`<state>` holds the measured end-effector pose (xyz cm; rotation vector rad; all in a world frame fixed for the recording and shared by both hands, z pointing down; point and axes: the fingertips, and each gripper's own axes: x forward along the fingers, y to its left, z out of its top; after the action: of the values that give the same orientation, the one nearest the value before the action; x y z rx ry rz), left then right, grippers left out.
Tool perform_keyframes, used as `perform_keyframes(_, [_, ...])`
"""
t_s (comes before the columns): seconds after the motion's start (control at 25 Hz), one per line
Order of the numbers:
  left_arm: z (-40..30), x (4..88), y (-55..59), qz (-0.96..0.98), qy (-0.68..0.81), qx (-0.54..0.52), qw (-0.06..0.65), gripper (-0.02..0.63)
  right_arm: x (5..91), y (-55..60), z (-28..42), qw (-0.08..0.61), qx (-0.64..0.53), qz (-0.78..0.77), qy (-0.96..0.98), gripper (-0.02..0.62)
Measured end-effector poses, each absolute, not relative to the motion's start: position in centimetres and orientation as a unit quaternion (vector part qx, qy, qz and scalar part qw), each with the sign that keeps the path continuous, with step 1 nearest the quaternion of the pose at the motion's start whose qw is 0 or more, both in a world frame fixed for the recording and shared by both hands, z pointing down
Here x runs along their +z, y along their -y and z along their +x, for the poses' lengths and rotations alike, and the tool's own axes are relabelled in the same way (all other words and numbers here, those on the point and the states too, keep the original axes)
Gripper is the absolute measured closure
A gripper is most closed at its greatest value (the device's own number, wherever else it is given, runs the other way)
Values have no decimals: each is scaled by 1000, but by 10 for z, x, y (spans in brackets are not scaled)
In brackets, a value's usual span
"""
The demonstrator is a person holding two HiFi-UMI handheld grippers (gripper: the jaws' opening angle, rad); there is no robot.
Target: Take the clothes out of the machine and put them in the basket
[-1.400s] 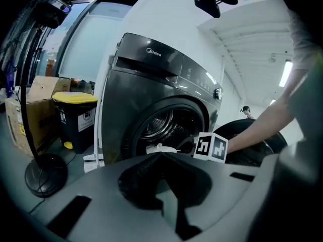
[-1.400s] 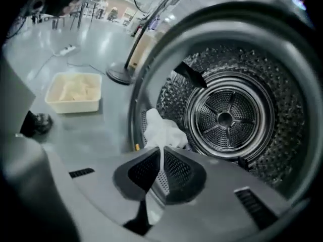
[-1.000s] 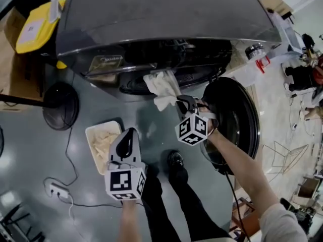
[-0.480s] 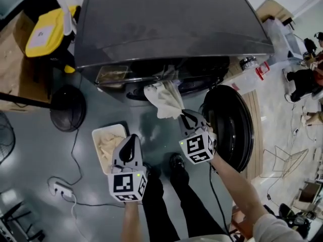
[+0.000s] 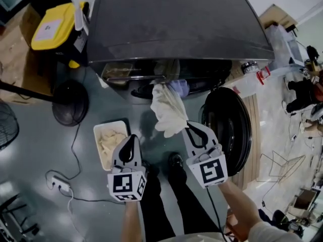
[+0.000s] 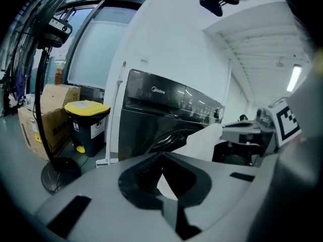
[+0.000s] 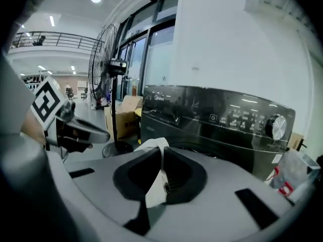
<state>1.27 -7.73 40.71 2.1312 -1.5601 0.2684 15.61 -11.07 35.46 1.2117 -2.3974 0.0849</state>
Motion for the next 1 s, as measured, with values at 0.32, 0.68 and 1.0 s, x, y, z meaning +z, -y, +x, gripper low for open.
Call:
perform_keyframes(0.32, [-14, 377, 67, 758, 602, 75, 240, 588, 268, 97, 121, 150, 30, 426, 892, 560])
perform_keyframes(0.68, [-56, 324, 51, 732, 645, 48, 215, 588, 217, 62, 72, 134, 27, 367, 920, 560])
perform_keyframes(1.0, [-118, 290, 11, 688, 697, 28, 200, 588, 178, 27, -5, 106, 17, 288, 952, 561])
